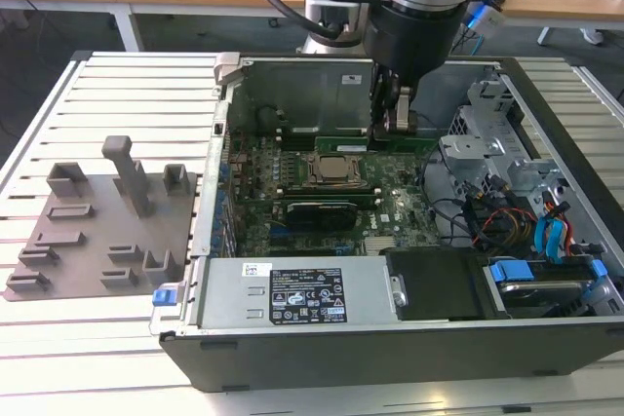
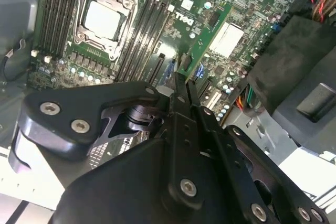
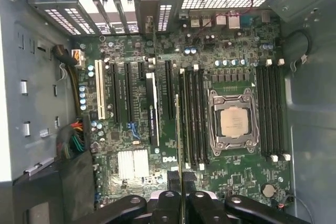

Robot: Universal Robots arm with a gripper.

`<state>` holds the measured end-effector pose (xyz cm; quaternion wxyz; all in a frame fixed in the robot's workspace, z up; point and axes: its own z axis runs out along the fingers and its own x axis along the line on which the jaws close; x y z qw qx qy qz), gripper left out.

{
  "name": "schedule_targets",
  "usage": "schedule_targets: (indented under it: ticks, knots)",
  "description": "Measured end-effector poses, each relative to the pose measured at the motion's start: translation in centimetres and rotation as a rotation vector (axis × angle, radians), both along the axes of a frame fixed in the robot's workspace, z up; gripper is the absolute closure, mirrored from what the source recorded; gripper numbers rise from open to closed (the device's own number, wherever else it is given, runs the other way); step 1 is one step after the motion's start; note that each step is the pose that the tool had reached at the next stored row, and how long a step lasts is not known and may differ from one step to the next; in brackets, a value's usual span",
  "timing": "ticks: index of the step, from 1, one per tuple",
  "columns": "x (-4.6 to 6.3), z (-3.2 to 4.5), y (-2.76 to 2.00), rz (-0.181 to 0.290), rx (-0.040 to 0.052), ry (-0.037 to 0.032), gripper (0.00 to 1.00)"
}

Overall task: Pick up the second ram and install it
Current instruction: 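Insert the second ram into the second slot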

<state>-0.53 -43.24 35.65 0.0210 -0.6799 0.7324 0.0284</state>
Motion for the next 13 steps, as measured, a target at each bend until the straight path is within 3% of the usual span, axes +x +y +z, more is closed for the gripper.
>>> schedule_targets:
  ticks: [4, 10, 13]
  knots:
    - [0.0, -0.78, 0.34, 0.000, 0.0000, 0.0000, 0.87]
    - [0.0, -1.39, 0.36, 0.000, -0.0001, 0.0001, 0.87]
    - [0.0, -2.16, 0.41, 0.000, -0.0001, 0.0001, 0.87]
